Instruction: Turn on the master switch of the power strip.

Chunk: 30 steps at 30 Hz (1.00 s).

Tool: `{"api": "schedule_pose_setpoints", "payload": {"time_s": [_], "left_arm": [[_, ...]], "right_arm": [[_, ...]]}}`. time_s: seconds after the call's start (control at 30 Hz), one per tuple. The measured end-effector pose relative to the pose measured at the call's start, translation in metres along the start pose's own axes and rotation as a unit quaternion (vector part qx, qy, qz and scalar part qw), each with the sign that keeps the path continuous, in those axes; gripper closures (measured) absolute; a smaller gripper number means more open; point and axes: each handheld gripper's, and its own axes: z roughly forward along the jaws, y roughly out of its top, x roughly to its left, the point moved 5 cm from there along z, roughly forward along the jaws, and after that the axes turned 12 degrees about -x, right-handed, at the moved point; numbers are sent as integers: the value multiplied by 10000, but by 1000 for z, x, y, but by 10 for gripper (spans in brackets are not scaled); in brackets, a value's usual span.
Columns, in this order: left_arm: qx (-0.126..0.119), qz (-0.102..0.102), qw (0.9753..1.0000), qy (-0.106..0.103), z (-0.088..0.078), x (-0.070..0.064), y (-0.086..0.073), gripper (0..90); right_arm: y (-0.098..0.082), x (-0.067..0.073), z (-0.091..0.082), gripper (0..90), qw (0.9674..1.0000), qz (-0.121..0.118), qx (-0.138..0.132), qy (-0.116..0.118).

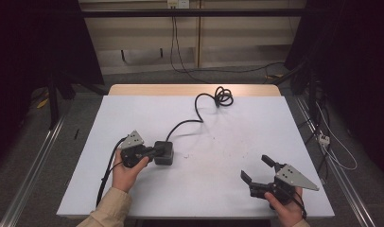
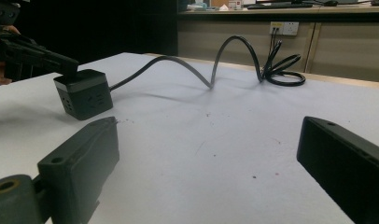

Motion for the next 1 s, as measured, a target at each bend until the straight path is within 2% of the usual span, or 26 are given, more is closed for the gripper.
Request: {"api": "schedule_pose_setpoints", "payload": {"time_s": [0.3, 0.6, 0.8, 1.0], "left_arm": [[-44, -35, 10000, 28, 1, 0, -1, 900], [-18, 46, 10000, 47, 1, -1, -1, 900], [-90, 196, 9997, 88, 0, -3, -2, 900], [-106, 171, 9998, 93, -2, -3, 0, 900]], "right_arm": [[0, 0, -1, 52, 10000, -19, -6, 6], [0, 0, -2, 52, 10000, -23, -13, -10], [1, -1, -2, 52, 10000, -2, -15, -30], [0, 0, -1, 52, 10000, -13, -12, -3]]}}
